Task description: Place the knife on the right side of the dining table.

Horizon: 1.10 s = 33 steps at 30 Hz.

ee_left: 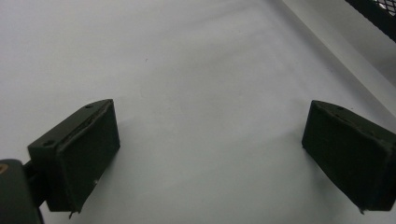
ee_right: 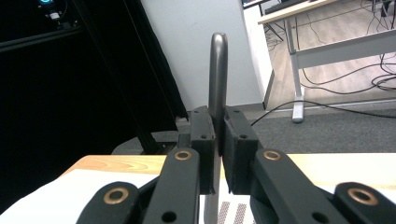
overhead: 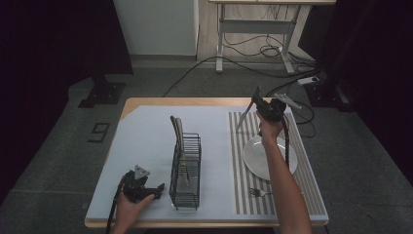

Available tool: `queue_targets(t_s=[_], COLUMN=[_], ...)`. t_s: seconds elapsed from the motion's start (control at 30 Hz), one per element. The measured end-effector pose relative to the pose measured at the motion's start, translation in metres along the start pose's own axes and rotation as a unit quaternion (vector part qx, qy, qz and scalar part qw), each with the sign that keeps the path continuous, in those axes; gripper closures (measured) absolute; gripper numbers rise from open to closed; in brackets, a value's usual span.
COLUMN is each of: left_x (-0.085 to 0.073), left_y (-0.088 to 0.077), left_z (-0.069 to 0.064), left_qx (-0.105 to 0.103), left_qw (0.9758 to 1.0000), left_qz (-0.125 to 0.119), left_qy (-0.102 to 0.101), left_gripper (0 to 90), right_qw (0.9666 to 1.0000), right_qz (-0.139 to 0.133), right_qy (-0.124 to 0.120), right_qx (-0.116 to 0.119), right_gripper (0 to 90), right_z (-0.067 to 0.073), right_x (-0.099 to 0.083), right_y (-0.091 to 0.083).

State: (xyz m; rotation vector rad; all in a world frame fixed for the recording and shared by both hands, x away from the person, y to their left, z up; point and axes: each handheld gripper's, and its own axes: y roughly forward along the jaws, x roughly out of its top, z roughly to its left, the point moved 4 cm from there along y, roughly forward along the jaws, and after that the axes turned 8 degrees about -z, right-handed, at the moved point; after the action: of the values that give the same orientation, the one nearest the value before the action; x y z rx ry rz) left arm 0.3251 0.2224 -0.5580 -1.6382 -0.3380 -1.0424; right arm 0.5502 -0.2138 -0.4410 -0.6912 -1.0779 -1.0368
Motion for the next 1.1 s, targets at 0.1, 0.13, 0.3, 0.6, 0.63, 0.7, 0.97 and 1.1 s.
queue_targets(t_s=[0.1, 0.13, 0.3, 0.6, 0.63, 0.7, 0.97, 1.1], left_x=[0.000, 0.000, 0.000, 0.000, 0.000, 0.000, 0.000, 0.000], left_y=[0.000, 0.000, 0.000, 0.000, 0.000, 0.000, 0.000, 0.000], left_z=[0.000, 0.000, 0.000, 0.000, 0.000, 0.000, 0.000, 0.000], left_qx=[0.000, 0.000, 0.000, 0.000, 0.000, 0.000, 0.000, 0.000], left_qw=[1.0000, 1.0000, 1.0000, 1.0000, 1.0000, 1.0000, 1.0000, 1.0000], left_qz=[0.000, 0.000, 0.000, 0.000, 0.000, 0.000, 0.000, 0.000], left_qy=[0.000, 0.000, 0.000, 0.000, 0.000, 0.000, 0.000, 0.000], left_gripper=[3.7, 3.6, 3.7, 3.6, 3.7, 3.7, 3.6, 3.6], right_qw=[1.0000, 1.0000, 0.9999, 0.9996, 0.9995, 0.9993, 0.9987, 0.9984], right_qz=[-0.002, -0.002, -0.002, 0.001, 0.001, 0.001, 0.007, 0.009], right_qy=[0.002, 0.002, 0.005, 0.017, 0.020, 0.022, 0.031, 0.036], right_qx=[-0.005, -0.005, -0.012, -0.023, -0.026, -0.029, -0.039, -0.043], right_gripper=[83.3, 83.3, 82.4, 81.0, 80.6, 80.2, 79.2, 78.5], right_z=[-0.005, -0.005, -0.014, -0.028, -0.031, -0.035, -0.044, -0.050], right_x=[0.000, 0.000, 0.000, -0.002, -0.003, -0.004, -0.005, -0.007], right_y=[-0.005, -0.005, -0.012, -0.023, -0.025, -0.027, -0.034, -0.037])
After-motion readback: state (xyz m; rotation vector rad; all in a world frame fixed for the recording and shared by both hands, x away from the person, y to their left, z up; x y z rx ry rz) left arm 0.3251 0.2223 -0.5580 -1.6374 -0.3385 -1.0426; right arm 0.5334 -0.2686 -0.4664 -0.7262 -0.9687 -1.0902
